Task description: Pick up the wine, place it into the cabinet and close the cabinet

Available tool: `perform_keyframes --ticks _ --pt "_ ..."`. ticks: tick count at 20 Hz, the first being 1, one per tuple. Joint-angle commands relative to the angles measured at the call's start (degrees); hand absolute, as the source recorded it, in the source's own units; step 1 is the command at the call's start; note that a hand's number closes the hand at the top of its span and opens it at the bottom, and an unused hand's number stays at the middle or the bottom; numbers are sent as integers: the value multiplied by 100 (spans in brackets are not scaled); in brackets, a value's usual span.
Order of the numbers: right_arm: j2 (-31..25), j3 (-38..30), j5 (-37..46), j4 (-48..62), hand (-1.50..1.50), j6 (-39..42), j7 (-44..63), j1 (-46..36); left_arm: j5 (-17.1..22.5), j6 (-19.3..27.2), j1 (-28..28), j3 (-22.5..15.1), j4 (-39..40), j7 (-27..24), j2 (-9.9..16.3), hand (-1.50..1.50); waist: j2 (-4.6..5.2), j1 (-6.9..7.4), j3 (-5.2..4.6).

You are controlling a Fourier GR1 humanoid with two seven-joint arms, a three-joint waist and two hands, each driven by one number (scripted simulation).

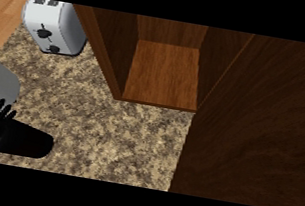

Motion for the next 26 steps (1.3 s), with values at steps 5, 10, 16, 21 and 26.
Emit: perform_keyframes --ticks 5,10,16,21,26 --pt "79 -60 -220 -309 -150 69 -80 158 -390 -205 -284 -252 1164 -923 76 -150 -2 15 4" --pt "177 387 131 -619 -150 -112 321 174 -210 -390 -842 -127 2249 -1184 178 -150 -2 -31 -5" --pt "94 72 -135 -450 -150 34 131 175 -165 -833 -1155 -238 2777 -1428 322 -150 3 -50 -6" --pt "307 196 65 -1 -150 107 -394 293 -316 -443 -1176 -421 2970 -1816 11 -150 7 -12 -3" --pt "85 -204 -283 -238 -150 126 2 94 -173 -761 -1346 -418 3028 -1770 337 -150 3 -11 -1"
